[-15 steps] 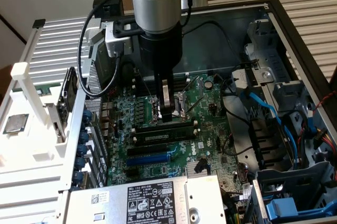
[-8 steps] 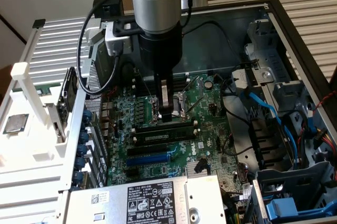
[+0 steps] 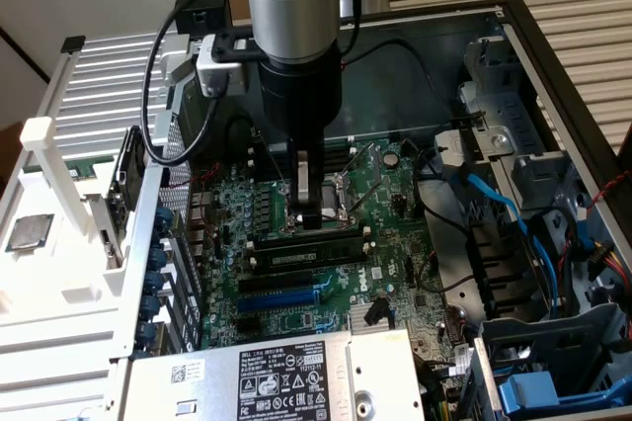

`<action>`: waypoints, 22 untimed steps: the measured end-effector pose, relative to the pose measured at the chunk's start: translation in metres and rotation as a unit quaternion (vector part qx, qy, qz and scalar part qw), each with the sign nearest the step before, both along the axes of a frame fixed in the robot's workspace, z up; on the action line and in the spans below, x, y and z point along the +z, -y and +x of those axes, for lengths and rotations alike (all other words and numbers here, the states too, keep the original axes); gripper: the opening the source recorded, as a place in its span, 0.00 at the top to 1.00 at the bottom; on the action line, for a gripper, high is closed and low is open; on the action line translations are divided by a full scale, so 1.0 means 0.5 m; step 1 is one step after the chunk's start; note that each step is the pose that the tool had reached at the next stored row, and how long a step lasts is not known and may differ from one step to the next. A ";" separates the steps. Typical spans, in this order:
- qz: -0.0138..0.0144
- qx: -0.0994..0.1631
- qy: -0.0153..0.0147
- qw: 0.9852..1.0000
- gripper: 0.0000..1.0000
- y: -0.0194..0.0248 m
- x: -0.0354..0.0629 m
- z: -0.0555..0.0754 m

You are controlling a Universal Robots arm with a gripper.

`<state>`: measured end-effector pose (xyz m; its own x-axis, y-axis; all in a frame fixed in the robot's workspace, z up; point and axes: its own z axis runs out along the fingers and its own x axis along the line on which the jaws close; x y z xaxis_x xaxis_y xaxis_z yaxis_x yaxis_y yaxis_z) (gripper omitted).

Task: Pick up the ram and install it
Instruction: 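Press down the ram until it locks into place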

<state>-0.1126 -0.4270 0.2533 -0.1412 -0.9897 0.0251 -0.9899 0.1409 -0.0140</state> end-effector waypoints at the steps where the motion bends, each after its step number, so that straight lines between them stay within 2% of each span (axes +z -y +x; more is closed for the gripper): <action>1: 0.000 -0.007 0.000 1.000 0.90 0.0000 0.000 0.000; 6: 0.000 -0.042 0.000 0.999 0.90 0.0000 0.000 0.000; 11: 0.000 -0.078 0.000 0.997 0.90 0.0000 0.000 0.000; 16: 0.000 -0.111 0.000 0.994 0.90 0.0000 0.000 0.000; 22: 0.000 -0.150 0.001 0.989 0.90 0.0000 0.000 0.000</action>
